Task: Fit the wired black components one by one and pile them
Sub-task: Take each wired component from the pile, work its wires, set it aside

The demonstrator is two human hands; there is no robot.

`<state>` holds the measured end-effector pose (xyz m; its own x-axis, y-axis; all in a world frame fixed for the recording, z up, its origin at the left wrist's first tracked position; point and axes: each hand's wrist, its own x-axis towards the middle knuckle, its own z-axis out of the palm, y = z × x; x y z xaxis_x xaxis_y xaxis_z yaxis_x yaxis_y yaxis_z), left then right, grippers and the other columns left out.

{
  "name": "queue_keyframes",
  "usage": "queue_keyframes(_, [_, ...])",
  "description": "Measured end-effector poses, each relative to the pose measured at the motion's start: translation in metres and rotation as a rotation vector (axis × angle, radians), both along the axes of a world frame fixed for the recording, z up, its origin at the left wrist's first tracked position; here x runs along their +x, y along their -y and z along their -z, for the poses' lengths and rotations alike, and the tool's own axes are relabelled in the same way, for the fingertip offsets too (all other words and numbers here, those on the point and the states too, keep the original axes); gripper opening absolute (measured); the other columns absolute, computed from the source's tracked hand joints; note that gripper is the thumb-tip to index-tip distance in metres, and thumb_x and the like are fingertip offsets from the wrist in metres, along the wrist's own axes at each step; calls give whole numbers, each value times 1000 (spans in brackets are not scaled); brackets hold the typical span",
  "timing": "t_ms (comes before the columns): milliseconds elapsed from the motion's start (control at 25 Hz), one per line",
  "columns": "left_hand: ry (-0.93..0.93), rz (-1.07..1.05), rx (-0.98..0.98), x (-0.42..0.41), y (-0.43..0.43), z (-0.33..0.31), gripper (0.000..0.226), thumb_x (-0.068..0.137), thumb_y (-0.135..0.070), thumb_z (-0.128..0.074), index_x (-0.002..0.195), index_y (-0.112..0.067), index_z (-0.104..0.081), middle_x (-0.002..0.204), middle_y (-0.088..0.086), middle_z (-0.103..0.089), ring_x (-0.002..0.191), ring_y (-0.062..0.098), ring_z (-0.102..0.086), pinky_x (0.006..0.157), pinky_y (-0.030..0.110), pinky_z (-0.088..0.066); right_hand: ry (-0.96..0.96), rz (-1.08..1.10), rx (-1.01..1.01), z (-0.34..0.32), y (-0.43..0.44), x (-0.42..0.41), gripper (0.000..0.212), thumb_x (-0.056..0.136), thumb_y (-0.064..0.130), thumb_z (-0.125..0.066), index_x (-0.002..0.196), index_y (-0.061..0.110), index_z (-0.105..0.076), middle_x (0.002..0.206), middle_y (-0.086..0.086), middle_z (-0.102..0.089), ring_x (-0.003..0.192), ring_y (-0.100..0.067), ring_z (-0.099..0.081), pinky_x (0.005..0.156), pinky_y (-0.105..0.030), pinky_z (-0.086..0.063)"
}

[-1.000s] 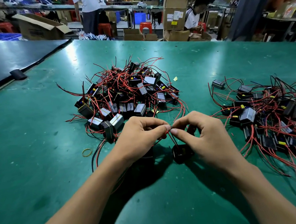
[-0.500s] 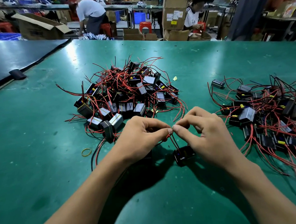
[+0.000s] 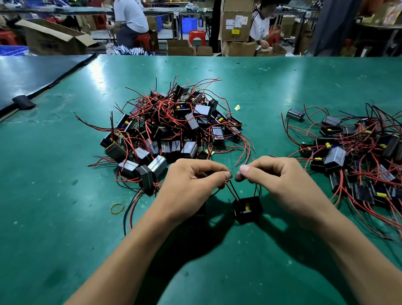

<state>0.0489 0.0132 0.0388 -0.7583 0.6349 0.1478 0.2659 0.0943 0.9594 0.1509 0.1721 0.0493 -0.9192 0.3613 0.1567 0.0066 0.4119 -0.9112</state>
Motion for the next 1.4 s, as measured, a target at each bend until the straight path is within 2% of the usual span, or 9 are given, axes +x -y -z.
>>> queue_keyframes(120, [-1,-39,-17,-1,2,-2,9,86,-13,-71,80,-12,-78,70,13,-70,57,8,-52,54,15,-40,-47,-90,118,0,-4,1,25,90,4,-68,86,26,-79,83,13,-68,74,-8,-58,71,-18,-42])
queue_keyframes(240, [-2,-19,-41,0,1,-4,10,85,-12,-71,79,-12,-78,71,15,-69,60,11,-53,57,21,-39,-124,-114,215,3,-2,2,34,86,-7,-67,86,25,-78,88,3,-68,78,-18,-59,74,-17,-42])
queue_keyframes(480, [18,35,-38,0,2,-3,10,86,-13,-71,78,-13,-77,70,16,-68,64,15,-50,63,29,-36,-202,-33,294,6,0,1,17,81,20,-82,90,30,-72,83,16,-69,63,-8,-54,68,-12,-41])
queue_keyframes(640, [31,67,-41,-3,3,-2,8,86,-15,-72,80,-16,-78,65,9,-66,60,13,-47,58,25,-35,-187,5,297,5,1,1,11,84,21,-79,91,28,-74,79,17,-68,62,-5,-50,65,-13,-39])
queue_keyframes(720, [28,81,-41,-2,2,-2,8,85,-14,-73,79,-15,-78,67,14,-67,61,11,-50,59,24,-38,-135,17,253,4,1,0,9,88,20,-75,81,26,-73,70,20,-64,60,-2,-49,62,-13,-38])
queue_keyframes(880, [10,110,-35,0,1,-2,8,86,-12,-72,81,-13,-79,66,4,-70,60,7,-52,57,17,-40,5,67,-29,5,4,-5,22,89,16,-68,69,8,-69,60,9,-58,58,-6,-45,60,-25,-37])
queue_keyframes(1040, [22,125,-13,-1,1,-1,8,87,-12,-71,84,-11,-79,65,1,-68,57,5,-50,57,18,-37,-9,97,-122,3,6,-5,21,86,22,-73,68,11,-72,58,8,-59,55,-2,-46,56,-16,-37])
queue_keyframes(1200, [48,126,16,-2,3,-1,10,88,-10,-70,82,-12,-78,61,-6,-64,48,0,-41,48,11,-32,-148,127,38,5,8,-2,12,83,25,-79,75,18,-73,69,6,-70,60,-11,-56,61,-27,-46])
queue_keyframes(1400, [46,120,26,-2,3,-1,9,88,-7,-69,84,-7,-78,60,-6,-64,47,-5,-47,50,6,-33,-285,147,289,11,10,-2,8,84,18,-79,85,25,-74,79,16,-71,65,-7,-61,66,-13,-43])
